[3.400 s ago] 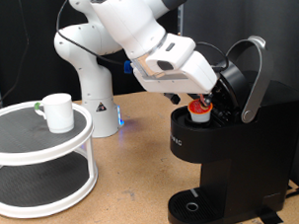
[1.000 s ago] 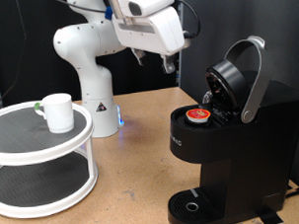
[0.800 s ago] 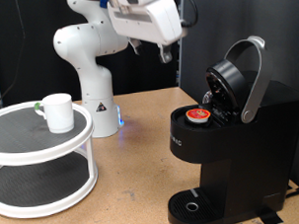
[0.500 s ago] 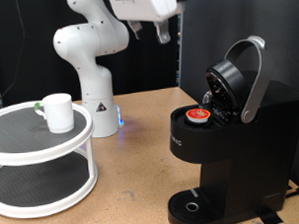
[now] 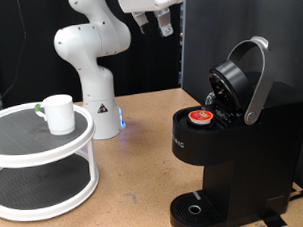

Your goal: Make a cup of coffee with the keurig machine

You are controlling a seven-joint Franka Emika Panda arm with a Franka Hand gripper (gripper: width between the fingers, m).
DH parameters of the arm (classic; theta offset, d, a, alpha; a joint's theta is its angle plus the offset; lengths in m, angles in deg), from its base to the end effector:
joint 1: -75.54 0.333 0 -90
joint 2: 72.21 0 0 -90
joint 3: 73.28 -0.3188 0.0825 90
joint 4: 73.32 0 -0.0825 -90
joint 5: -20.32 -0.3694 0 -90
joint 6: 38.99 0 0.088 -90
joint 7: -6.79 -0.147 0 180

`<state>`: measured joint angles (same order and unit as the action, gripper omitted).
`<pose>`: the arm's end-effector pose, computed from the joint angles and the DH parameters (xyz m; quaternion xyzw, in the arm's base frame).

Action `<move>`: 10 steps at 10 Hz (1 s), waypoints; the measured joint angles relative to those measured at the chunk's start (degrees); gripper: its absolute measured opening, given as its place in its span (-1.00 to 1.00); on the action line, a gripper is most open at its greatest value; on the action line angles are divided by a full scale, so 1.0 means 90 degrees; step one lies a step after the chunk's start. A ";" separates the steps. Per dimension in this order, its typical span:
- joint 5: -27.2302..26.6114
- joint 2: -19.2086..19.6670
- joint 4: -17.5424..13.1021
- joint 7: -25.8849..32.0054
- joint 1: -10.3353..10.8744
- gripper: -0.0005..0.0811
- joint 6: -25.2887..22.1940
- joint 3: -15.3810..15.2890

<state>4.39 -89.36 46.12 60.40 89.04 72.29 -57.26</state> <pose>0.4764 -0.0027 0.5329 -0.9021 -0.3892 -0.1427 0.1200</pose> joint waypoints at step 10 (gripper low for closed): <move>-0.0461 0.0478 -0.0414 -0.1028 0.0280 0.98 -0.0437 -0.0615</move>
<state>0.24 -85.06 42.39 51.14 91.55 68.36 -62.79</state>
